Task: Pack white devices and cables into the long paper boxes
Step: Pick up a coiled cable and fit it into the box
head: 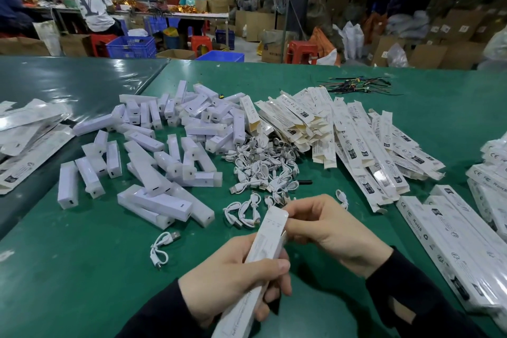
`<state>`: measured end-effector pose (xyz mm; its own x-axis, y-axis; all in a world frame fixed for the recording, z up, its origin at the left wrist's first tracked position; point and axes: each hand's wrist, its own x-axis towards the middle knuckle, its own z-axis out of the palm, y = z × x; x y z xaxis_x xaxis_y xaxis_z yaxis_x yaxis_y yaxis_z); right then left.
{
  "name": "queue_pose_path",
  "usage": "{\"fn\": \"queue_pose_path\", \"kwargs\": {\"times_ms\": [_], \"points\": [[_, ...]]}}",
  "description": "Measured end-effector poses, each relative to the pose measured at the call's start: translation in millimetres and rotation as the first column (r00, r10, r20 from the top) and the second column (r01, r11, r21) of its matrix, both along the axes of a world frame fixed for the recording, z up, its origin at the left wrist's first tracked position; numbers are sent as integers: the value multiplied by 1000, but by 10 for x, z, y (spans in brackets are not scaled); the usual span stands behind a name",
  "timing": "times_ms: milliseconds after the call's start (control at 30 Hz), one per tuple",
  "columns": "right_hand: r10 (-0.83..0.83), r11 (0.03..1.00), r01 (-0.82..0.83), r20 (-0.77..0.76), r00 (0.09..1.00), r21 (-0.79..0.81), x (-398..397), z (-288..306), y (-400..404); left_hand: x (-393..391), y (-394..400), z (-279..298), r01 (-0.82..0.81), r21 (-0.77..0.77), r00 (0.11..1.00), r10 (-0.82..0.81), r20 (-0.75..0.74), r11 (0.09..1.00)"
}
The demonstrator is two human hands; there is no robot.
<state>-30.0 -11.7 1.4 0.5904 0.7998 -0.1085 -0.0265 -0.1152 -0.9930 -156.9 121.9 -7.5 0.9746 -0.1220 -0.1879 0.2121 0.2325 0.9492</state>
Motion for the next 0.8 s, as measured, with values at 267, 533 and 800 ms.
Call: {"fn": "queue_pose_path", "kwargs": {"times_ms": [267,533,800], "points": [[52,998,-50,88,995,-27,-58,32,21,25,-34,-59,-126,-50,991,123,-57,991],[89,995,-76,224,971,-67,-114,114,41,15,-36,-48,-138,-64,989,134,-63,988],[48,999,-48,264,963,-8,-87,85,39,14,19,16,-67,-48,997,69,24,997]]}}
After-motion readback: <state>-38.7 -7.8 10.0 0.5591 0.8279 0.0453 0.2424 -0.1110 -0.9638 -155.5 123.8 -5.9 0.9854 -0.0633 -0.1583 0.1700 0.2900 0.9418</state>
